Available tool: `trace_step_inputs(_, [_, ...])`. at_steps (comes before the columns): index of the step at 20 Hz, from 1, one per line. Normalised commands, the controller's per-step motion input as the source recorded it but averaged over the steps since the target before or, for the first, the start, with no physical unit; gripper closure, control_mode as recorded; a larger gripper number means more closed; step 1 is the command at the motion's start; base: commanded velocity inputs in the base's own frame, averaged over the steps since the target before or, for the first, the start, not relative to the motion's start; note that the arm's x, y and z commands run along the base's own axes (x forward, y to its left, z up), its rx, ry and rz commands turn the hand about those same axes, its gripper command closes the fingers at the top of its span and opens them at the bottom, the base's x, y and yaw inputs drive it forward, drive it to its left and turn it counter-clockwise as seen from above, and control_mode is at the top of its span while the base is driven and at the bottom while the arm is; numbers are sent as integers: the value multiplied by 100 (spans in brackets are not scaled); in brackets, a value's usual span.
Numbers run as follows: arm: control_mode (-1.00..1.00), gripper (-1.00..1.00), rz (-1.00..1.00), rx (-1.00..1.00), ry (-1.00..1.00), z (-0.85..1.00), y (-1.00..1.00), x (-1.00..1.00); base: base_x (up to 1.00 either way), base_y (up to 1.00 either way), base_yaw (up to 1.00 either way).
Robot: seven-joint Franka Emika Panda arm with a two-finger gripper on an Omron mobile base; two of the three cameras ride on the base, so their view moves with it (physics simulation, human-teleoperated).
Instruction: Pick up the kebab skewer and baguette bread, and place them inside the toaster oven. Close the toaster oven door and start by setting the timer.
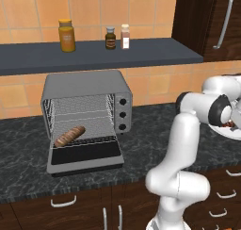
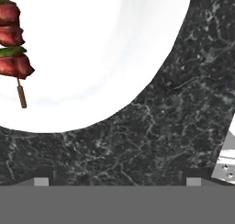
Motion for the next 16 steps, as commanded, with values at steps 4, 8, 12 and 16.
trace_step_inputs(4, [-100,-100,0,-3,0,-28,26,1,0,0,0])
trace_step_inputs(8, [-100,-100,0,-6,-3,-5,11,18,0,0,0])
trace_step_inputs(12, [-100,-100,0,-11,-5,-8,0,11,0,0,0])
trace_step_inputs(16, [-100,-100,-2,-12,-1,-19,0,28,0,0,0])
